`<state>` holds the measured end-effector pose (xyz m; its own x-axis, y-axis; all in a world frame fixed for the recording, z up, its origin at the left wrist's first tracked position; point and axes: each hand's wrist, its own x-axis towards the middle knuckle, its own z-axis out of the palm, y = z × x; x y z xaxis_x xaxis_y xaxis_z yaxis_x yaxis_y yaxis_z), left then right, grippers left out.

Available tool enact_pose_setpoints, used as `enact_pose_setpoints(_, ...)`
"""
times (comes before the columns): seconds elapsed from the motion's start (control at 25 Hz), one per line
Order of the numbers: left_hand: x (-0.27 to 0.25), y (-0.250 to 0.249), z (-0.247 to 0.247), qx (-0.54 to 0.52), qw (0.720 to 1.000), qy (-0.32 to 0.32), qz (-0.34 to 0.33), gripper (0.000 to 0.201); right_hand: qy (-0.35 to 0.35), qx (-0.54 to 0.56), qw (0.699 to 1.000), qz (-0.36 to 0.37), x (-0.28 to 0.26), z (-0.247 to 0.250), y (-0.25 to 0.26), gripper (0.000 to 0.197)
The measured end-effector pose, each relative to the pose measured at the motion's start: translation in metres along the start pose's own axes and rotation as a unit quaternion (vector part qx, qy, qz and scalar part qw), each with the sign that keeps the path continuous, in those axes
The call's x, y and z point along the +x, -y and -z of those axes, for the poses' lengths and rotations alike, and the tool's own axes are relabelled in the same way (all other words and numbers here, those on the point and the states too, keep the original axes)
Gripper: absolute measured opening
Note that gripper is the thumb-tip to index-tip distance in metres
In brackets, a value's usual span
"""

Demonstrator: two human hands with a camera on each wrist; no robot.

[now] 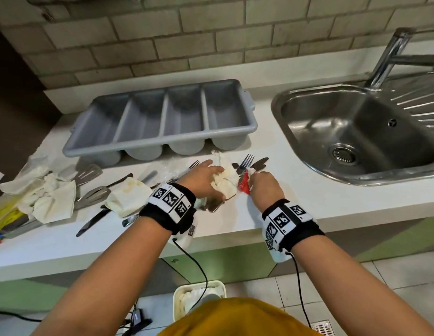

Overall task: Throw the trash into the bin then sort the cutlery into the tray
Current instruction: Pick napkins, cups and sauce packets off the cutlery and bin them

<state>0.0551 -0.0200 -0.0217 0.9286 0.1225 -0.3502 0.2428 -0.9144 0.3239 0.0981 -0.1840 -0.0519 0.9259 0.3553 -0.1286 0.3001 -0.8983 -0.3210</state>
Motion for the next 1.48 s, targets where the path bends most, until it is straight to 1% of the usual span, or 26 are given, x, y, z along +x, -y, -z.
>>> enact_pose_setpoints(0.08, -0.004, 0.005, 0.007, 0.067, 0.996, 0.057, -0.007, 0.092, -0.011, -0.001, 1.0, 0.005, -0.001, -0.002, -0.001, 0.027)
enact_pose_setpoints(0.12, -0.005, 0.008, 0.009, 0.083, 0.994, 0.065, -0.014, 0.089, -0.015, -0.001, 1.0, 0.005, -0.001, -0.004, -0.001, 0.028)
enact_pose_setpoints(0.16, -0.005, 0.01, 0.008, 0.076, 0.995, 0.061, -0.023, 0.082, -0.017, -0.001, 1.0, 0.003, -0.002, -0.005, -0.001, 0.028)
enact_pose_setpoints(0.2, -0.004, 0.012, 0.006, 0.047, 0.997, 0.045, -0.028, 0.072, -0.017, 0.0, 1.0, 0.002, -0.002, -0.005, 0.0, 0.028)
enact_pose_setpoints(0.24, -0.004, 0.013, 0.004, -0.004, 0.999, 0.024, -0.025, 0.06, -0.017, 0.004, 1.0, 0.003, -0.002, -0.005, -0.001, 0.029)
enact_pose_setpoints(0.32, -0.005, 0.013, 0.0, -0.137, 0.99, -0.026, 0.023, 0.034, -0.014, 0.014, 1.0, 0.002, -0.003, -0.005, -0.001, 0.03)
enact_pose_setpoints(0.36, -0.008, 0.012, 0.0, -0.17, 0.982, -0.06, 0.058, 0.026, -0.011, 0.016, 1.0, 0.002, -0.003, -0.005, -0.001, 0.03)
enact_pose_setpoints(0.4, -0.009, 0.012, 0.0, -0.185, 0.975, -0.091, 0.084, 0.023, -0.009, 0.017, 1.0, 0.003, -0.002, -0.005, -0.001, 0.03)
enact_pose_setpoints(0.44, -0.009, 0.012, 0.002, -0.169, 0.976, -0.108, 0.088, 0.025, -0.009, 0.018, 1.0, 0.004, -0.002, -0.005, -0.001, 0.029)
enact_pose_setpoints(0.52, -0.011, 0.013, 0.007, -0.124, 0.982, -0.123, 0.073, 0.033, -0.012, 0.019, 1.0, 0.002, -0.003, -0.005, -0.001, 0.029)
enact_pose_setpoints(0.56, -0.011, 0.014, 0.01, -0.106, 0.982, -0.145, 0.065, 0.034, -0.013, 0.021, 1.0, 0.0, -0.004, -0.005, -0.001, 0.029)
enact_pose_setpoints(0.64, -0.012, 0.019, 0.018, -0.13, 0.968, -0.198, 0.079, 0.034, -0.018, 0.027, 0.999, -0.005, -0.005, -0.004, -0.001, 0.03)
enact_pose_setpoints(0.72, -0.014, 0.023, 0.024, -0.154, 0.955, -0.237, 0.096, 0.032, -0.022, 0.039, 0.999, -0.01, -0.007, -0.004, -0.001, 0.03)
enact_pose_setpoints(0.96, -0.025, 0.031, 0.03, -0.216, 0.923, -0.304, 0.093, 0.032, -0.025, 0.05, 0.998, -0.011, -0.011, -0.003, -0.001, 0.031)
enact_pose_setpoints(1.08, -0.03, 0.04, 0.035, -0.224, 0.909, -0.337, 0.097, 0.033, -0.023, 0.053, 0.998, -0.014, -0.012, -0.002, -0.002, 0.031)
enact_pose_setpoints(1.12, -0.031, 0.045, 0.036, -0.217, 0.912, -0.334, 0.103, 0.033, -0.022, 0.052, 0.998, -0.015, -0.012, -0.002, -0.002, 0.03)
enact_pose_setpoints(1.16, -0.032, 0.048, 0.036, -0.199, 0.922, -0.312, 0.11, 0.032, -0.023, 0.051, 0.998, -0.016, -0.013, -0.002, -0.002, 0.03)
enact_pose_setpoints(1.24, -0.032, 0.051, 0.028, -0.134, 0.957, -0.23, 0.116, 0.027, -0.025, 0.05, 0.998, -0.017, -0.013, -0.002, -0.001, 0.03)
enact_pose_setpoints(1.28, -0.031, 0.051, 0.023, -0.101, 0.969, -0.188, 0.121, 0.024, -0.026, 0.048, 0.998, -0.017, -0.014, -0.003, -0.001, 0.03)
enact_pose_setpoints(1.32, -0.03, 0.051, 0.017, -0.076, 0.976, -0.153, 0.135, 0.026, -0.027, 0.045, 0.998, -0.017, -0.014, -0.003, -0.001, 0.03)
enact_pose_setpoints(1.36, -0.027, 0.05, 0.012, -0.064, 0.978, -0.133, 0.149, 0.031, -0.027, 0.042, 0.999, -0.017, -0.014, -0.003, 0.0, 0.03)
enact_pose_setpoints(1.48, -0.017, 0.045, 0.01, -0.051, 0.977, -0.121, 0.167, 0.042, -0.029, 0.037, 0.999, -0.019, -0.016, -0.004, -0.001, 0.032)
